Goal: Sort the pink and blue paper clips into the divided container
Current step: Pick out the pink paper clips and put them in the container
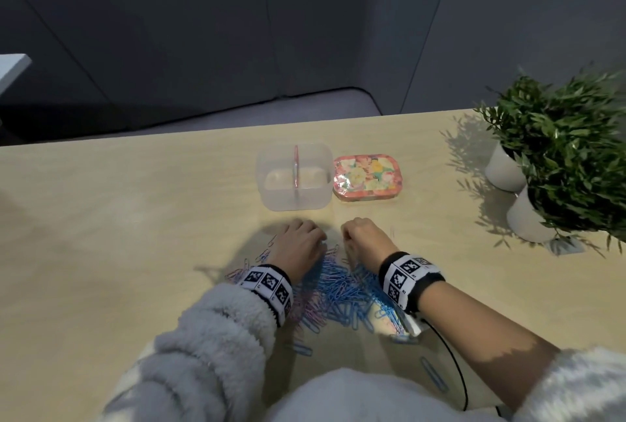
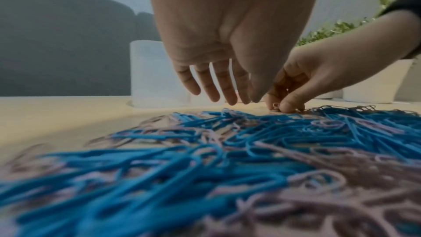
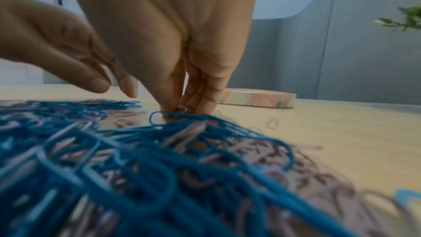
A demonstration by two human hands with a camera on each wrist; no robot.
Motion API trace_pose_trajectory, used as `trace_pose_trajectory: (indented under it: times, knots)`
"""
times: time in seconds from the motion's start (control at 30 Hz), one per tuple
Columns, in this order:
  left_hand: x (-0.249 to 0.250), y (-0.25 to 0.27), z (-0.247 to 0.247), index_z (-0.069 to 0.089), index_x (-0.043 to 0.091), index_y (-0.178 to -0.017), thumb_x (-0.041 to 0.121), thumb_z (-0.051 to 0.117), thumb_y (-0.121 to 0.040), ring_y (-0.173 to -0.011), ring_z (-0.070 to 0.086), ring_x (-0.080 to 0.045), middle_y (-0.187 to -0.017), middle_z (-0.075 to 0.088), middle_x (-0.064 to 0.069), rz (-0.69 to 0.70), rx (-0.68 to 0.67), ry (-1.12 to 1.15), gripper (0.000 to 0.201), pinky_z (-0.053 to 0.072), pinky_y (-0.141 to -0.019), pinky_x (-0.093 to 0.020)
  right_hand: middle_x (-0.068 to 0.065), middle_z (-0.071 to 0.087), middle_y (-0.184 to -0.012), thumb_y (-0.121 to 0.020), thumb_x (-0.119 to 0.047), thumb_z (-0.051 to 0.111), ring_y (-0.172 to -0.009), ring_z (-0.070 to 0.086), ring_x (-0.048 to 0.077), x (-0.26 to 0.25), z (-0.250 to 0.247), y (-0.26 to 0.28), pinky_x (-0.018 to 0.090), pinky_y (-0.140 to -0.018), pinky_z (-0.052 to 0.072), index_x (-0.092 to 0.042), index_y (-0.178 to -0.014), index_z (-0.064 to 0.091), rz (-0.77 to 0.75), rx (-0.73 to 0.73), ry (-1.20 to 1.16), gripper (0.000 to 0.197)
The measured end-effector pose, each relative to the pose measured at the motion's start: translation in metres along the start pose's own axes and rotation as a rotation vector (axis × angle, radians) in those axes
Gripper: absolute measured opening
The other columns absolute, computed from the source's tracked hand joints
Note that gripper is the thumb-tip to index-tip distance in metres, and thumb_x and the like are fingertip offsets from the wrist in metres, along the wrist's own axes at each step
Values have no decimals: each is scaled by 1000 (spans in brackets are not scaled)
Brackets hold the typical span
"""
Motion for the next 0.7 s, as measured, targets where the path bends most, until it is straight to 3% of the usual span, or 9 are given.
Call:
trace_pose_trajectory:
  times: [0.17,0.27,0.3,0.37,0.43,0.5,0.57,0.63,0.7]
  knots:
    - [13,-13,2,51,15,-111,42,41,-92,-114,46,-27,-117,56,-6,-57,-38,-136,36,34,-96,-39,13,65,-82,-80,1,46,-69,59,25,48,-29,18,37,-69,52,-10,-75,54,204,207,-558,14]
    - [10,-17,1,50,13,-114,31,38,-95,-115,46,-30,-119,57,-9,-134,-39,-202,29,33,-97,-41,9,65,-82,-83,1,51,-73,57,18,97,-42,36,26,-72,48,-14,-73,56,398,378,-783,19]
    - [9,-18,3,50,12,-115,28,36,-96,-116,46,-30,-119,58,-9,-146,-48,-218,28,33,-97,-41,8,63,-81,-85,3,50,-73,56,18,110,-43,42,23,-68,47,-11,-76,58,457,405,-851,19]
    - [9,-18,8,49,11,-117,27,34,-97,-115,46,-31,-119,57,-10,-158,-78,-242,29,34,-96,-40,10,58,-68,-88,6,44,-59,52,21,135,-29,49,19,-48,43,1,-85,61,598,398,-1039,18]
    - [11,-17,11,48,10,-116,27,33,-98,-114,46,-31,-118,57,-10,-136,-90,-268,29,34,-95,-40,13,50,-57,-87,8,38,-45,44,19,149,-15,54,17,-39,35,3,-75,56,721,371,-1160,22]
    - [15,-17,8,48,12,-113,25,34,-96,-111,48,-29,-116,59,-8,-104,-65,-241,25,34,-95,-39,13,47,-57,-87,3,37,-46,45,20,150,-13,52,23,-45,38,-5,-61,50,741,338,-1087,30]
    - [16,-18,1,50,14,-109,21,38,-94,-107,50,-27,-111,61,-5,-92,-41,-120,20,34,-93,-38,10,50,-57,-85,-7,46,-55,50,23,137,-23,51,26,-56,42,-8,-57,50,722,280,-810,29]
    - [12,-21,-4,54,15,-107,19,46,-91,-102,53,-25,-106,63,-5,-120,-14,115,18,38,-92,-37,8,57,-63,-82,-16,57,-61,53,24,119,-29,48,25,-60,43,-9,-61,53,687,243,-596,22]
    - [7,-24,-3,57,10,-106,14,48,-92,-93,60,-24,-99,62,-9,-192,-26,495,17,48,-86,-38,13,65,-79,-81,-19,65,-74,60,26,103,-28,39,28,-69,46,-8,-70,58,629,194,-471,16]
Point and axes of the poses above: each hand's wrist, its own y-axis away from the middle knuckle, its own z-axis out of the palm, x = y × z, the point moved 9 cm from there along -y, towards the middle knuckle
